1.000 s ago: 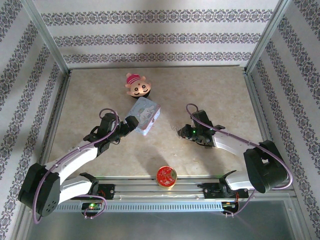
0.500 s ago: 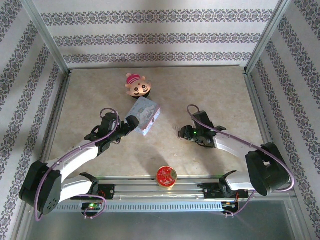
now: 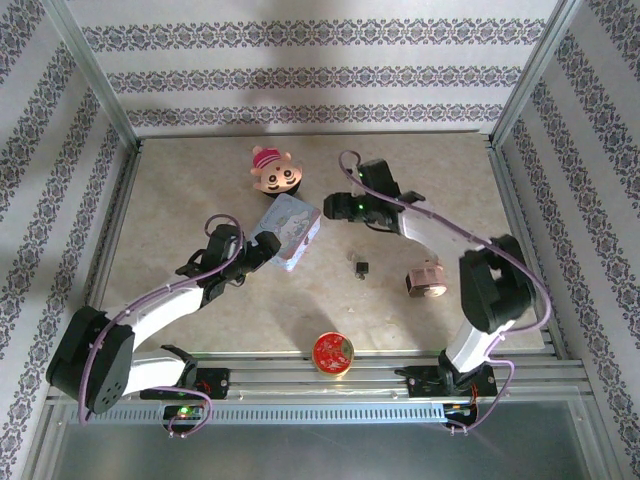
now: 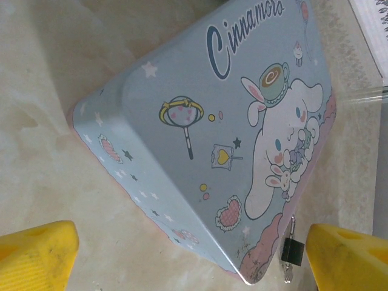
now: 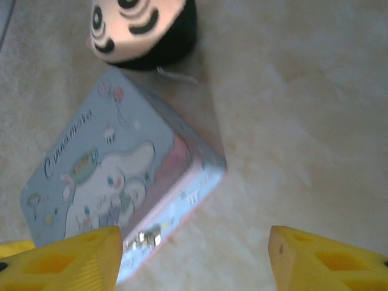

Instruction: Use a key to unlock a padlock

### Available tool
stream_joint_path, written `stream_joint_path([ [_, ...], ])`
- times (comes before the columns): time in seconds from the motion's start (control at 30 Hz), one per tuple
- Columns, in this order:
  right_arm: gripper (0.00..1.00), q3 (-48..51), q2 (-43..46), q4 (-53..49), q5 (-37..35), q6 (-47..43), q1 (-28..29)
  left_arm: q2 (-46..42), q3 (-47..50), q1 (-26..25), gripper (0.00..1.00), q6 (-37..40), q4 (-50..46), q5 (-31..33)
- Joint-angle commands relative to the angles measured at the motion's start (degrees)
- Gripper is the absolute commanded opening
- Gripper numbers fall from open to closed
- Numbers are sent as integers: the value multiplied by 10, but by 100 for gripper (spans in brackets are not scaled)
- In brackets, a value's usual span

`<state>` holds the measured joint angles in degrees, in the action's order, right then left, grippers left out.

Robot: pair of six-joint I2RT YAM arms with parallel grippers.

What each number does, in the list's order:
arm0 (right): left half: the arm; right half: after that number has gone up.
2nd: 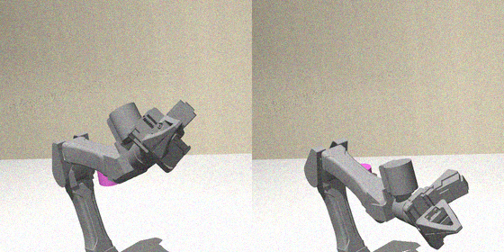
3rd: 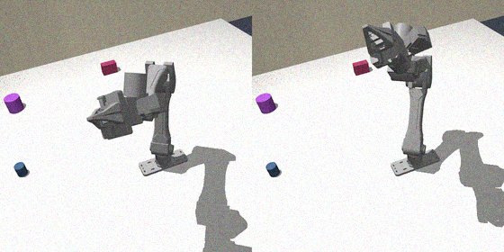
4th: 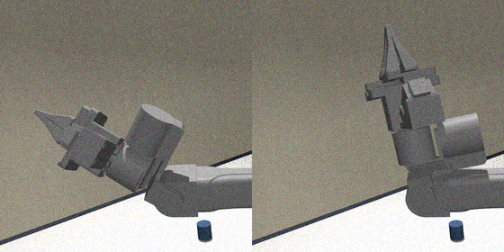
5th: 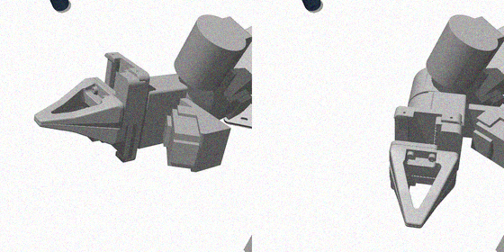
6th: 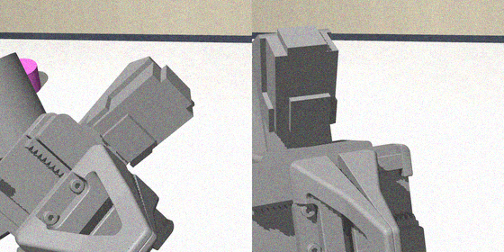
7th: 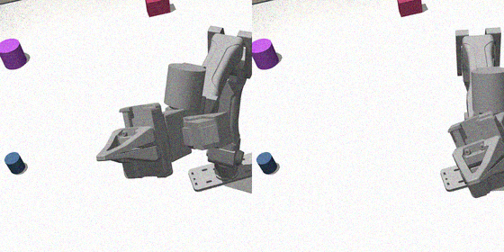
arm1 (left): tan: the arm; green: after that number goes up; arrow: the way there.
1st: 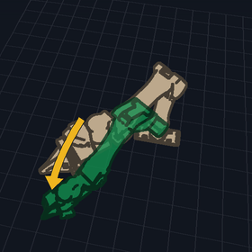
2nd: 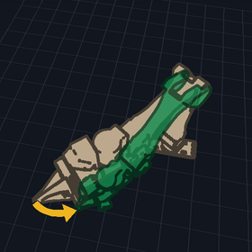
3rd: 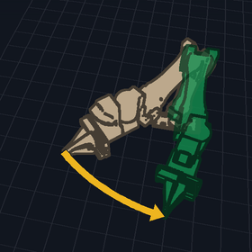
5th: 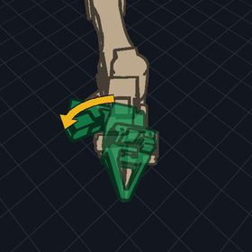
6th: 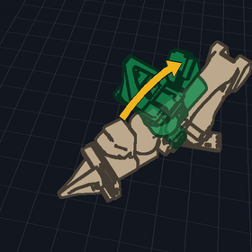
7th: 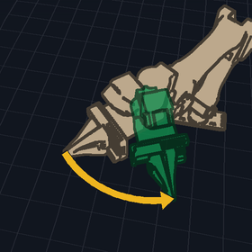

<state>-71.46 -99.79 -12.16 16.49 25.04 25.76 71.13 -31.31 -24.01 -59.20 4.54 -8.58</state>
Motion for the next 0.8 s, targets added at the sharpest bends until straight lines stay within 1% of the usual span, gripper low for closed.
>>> stream_joint_path([
  [0.0, 65, -62, -61, -6, 35, -45, 6, 10, -23, -4, 95, -6, 28, 9],
  [0.1, 64, -112, -116, -6, 58, -41, 7, 24, -33, -3, 95, 0, 28, 8],
  [0.27, 55, -169, -177, -11, 71, -34, 15, 41, -43, 8, 90, 5, 30, 6],
  [0.33, 55, -181, -193, -16, 73, -33, 16, 47, -45, 11, 88, 8, 28, 6],
  [0.4, 54, -186, -203, -17, 76, -32, 18, 51, -47, 15, 86, 11, 26, 8],
  [0.5, 49, -185, -211, -17, 79, -31, 22, 60, -49, 20, 83, 18, 21, 15],
  [0.53, 49, -183, -213, -17, 78, -31, 23, 63, -50, 22, 80, 21, 21, 18],
  [0.73, 42, -152, -194, -14, 56, -25, 40, 97, -67, 29, 69, 36, 22, 14],
  [0.77, 42, -145, -188, -12, 50, -22, 42, 102, -70, 30, 65, 39, 24, 12],
])
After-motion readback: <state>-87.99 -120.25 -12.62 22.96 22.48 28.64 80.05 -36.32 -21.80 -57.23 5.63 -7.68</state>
